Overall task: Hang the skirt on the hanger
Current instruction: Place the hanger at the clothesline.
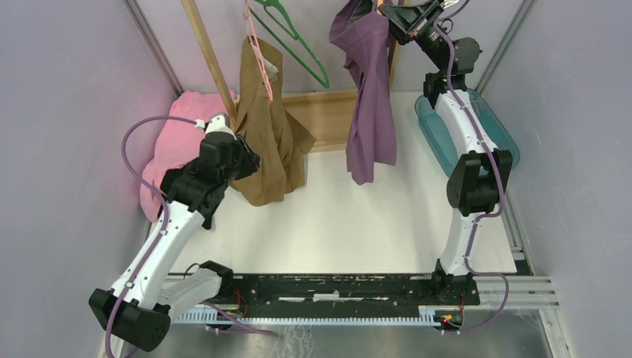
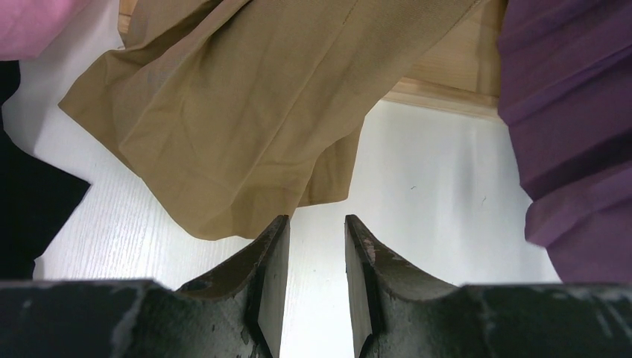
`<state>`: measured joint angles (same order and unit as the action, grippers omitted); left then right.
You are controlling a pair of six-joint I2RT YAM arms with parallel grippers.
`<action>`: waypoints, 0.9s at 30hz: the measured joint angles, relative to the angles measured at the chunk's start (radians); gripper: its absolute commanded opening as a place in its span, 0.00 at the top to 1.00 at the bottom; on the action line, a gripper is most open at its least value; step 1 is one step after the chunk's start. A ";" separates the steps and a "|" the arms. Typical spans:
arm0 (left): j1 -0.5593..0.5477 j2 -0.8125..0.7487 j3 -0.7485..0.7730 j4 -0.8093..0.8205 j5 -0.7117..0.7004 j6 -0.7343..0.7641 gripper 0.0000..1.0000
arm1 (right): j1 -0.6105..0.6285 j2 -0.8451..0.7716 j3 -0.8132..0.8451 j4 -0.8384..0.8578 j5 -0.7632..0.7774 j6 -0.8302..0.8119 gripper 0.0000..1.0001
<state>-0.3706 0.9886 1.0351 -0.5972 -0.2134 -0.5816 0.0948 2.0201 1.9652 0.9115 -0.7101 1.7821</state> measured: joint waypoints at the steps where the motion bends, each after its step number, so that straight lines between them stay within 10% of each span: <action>1: 0.000 0.000 0.000 0.000 -0.002 0.000 0.60 | 0.001 0.001 0.001 0.000 0.000 0.000 0.99; 27: 0.000 -0.001 0.006 -0.008 -0.022 0.001 0.60 | 0.134 0.219 0.223 -0.086 0.064 -0.131 0.99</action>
<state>-0.3706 0.9878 1.0409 -0.6052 -0.2356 -0.5808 0.2283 2.2395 2.1883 0.8253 -0.6460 1.6512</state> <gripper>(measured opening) 0.400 0.041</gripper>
